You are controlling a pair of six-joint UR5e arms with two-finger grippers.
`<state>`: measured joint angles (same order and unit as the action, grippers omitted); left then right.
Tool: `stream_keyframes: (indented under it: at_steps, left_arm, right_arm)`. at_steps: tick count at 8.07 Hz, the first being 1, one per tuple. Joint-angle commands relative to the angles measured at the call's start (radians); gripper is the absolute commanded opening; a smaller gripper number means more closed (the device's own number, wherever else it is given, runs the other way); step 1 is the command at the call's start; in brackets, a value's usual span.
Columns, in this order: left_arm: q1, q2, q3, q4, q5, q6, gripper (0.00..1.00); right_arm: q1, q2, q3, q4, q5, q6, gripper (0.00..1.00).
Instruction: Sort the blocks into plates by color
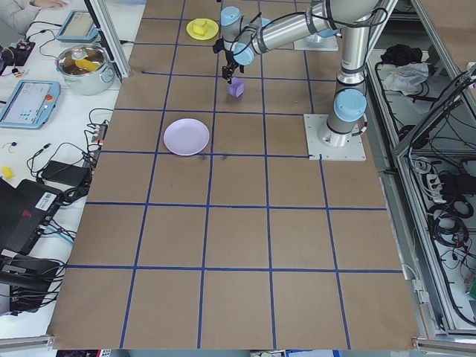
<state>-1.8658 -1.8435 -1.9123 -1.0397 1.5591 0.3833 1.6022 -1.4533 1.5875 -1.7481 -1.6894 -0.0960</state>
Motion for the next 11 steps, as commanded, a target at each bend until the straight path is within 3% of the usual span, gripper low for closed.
stream_keyframes:
  at_steps: [1,4,5,6,7,8,9,10,11]
  left_arm:
    - [0.0,-0.035,-0.007,0.003,-0.004,0.0,1.0]
    - [0.0,-0.057,-0.007,0.004,-0.002,-0.003,1.0]
    - [0.0,-0.059,-0.008,0.003,-0.001,-0.001,1.0]
    - [0.0,-0.059,-0.007,0.006,-0.002,-0.001,0.77]
    - [0.0,-0.057,-0.007,0.006,-0.004,0.008,0.38]
    - [0.0,-0.059,-0.005,0.006,-0.002,0.014,0.25]
    - [0.0,-0.053,-0.001,0.009,0.001,0.003,0.04]
    - [0.0,-0.034,0.001,0.0,0.01,-0.02,0.03]
    - [0.0,-0.023,0.007,-0.009,0.054,-0.024,0.03]
  right_arm:
    - [-0.001,-0.002,-0.014,0.004,-0.013,-0.004,1.0]
    - [0.001,-0.005,-0.014,0.004,0.005,-0.001,1.0]
    - [-0.001,-0.006,-0.015,0.001,-0.013,-0.001,1.0]
    - [-0.002,-0.013,-0.015,-0.025,-0.015,-0.001,1.0]
    - [0.001,-0.016,-0.014,-0.028,-0.004,-0.001,1.0]
    - [-0.001,-0.016,-0.015,-0.028,-0.015,-0.001,1.0]
    - [-0.001,-0.016,-0.015,-0.03,-0.013,-0.001,1.0]
    - [-0.001,-0.016,-0.015,-0.034,-0.013,-0.001,1.0]
    - [-0.001,-0.016,-0.015,-0.042,-0.01,-0.001,1.0]
